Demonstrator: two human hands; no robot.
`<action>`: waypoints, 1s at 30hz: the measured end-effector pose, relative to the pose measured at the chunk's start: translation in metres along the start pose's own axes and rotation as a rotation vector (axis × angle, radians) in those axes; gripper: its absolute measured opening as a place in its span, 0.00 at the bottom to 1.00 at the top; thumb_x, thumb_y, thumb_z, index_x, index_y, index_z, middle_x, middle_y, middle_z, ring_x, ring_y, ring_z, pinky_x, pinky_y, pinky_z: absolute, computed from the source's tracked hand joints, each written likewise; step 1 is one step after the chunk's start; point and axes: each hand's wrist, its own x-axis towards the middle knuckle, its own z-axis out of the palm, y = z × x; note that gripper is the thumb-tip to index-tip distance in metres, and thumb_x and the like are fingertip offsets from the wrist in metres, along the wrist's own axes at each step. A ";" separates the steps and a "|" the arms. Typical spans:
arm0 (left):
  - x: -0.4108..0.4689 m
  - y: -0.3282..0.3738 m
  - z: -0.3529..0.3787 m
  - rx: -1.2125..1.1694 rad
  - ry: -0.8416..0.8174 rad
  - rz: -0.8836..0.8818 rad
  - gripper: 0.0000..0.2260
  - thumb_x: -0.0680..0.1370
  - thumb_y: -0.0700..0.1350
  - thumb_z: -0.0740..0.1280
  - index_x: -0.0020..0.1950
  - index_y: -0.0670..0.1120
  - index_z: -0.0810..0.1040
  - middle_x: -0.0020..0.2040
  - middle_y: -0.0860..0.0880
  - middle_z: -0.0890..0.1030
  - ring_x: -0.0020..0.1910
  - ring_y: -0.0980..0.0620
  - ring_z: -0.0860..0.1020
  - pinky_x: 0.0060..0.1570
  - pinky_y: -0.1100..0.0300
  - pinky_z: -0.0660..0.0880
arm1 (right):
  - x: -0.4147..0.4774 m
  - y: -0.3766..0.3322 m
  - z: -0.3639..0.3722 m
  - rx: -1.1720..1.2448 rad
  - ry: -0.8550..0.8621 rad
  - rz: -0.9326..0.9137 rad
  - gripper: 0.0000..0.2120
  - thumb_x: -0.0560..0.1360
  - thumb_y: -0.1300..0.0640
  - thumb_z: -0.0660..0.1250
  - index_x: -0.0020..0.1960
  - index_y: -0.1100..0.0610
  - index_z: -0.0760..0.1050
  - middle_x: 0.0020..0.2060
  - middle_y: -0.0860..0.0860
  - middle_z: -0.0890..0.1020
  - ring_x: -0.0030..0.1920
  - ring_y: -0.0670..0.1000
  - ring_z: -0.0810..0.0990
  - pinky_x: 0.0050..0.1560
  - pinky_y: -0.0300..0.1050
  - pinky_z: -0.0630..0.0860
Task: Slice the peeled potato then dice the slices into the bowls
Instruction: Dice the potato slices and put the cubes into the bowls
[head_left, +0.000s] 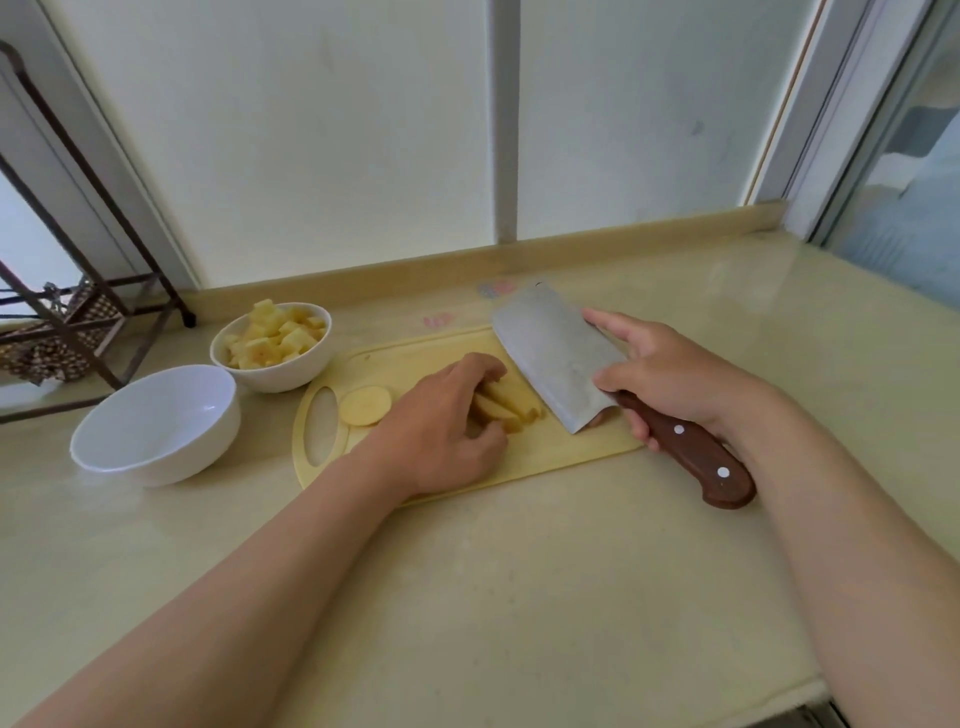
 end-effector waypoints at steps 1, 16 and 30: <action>0.000 0.000 0.000 -0.008 0.006 0.007 0.21 0.74 0.48 0.68 0.66 0.50 0.69 0.53 0.54 0.76 0.47 0.57 0.75 0.50 0.57 0.75 | 0.000 0.000 0.000 -0.001 -0.008 0.000 0.34 0.79 0.67 0.61 0.68 0.29 0.63 0.23 0.46 0.77 0.24 0.53 0.75 0.25 0.46 0.75; -0.005 -0.003 0.004 0.118 0.178 0.128 0.14 0.72 0.51 0.71 0.56 0.48 0.77 0.47 0.57 0.76 0.47 0.54 0.74 0.50 0.59 0.72 | -0.002 -0.004 0.002 0.009 -0.090 -0.007 0.35 0.80 0.68 0.61 0.71 0.30 0.63 0.23 0.46 0.78 0.23 0.51 0.74 0.24 0.45 0.75; 0.019 0.015 -0.020 -1.632 0.296 -0.589 0.15 0.80 0.44 0.57 0.61 0.37 0.73 0.58 0.35 0.80 0.56 0.37 0.81 0.59 0.45 0.77 | -0.003 -0.011 0.013 0.512 -0.120 -0.126 0.31 0.82 0.68 0.58 0.80 0.43 0.64 0.31 0.56 0.76 0.21 0.50 0.69 0.20 0.40 0.67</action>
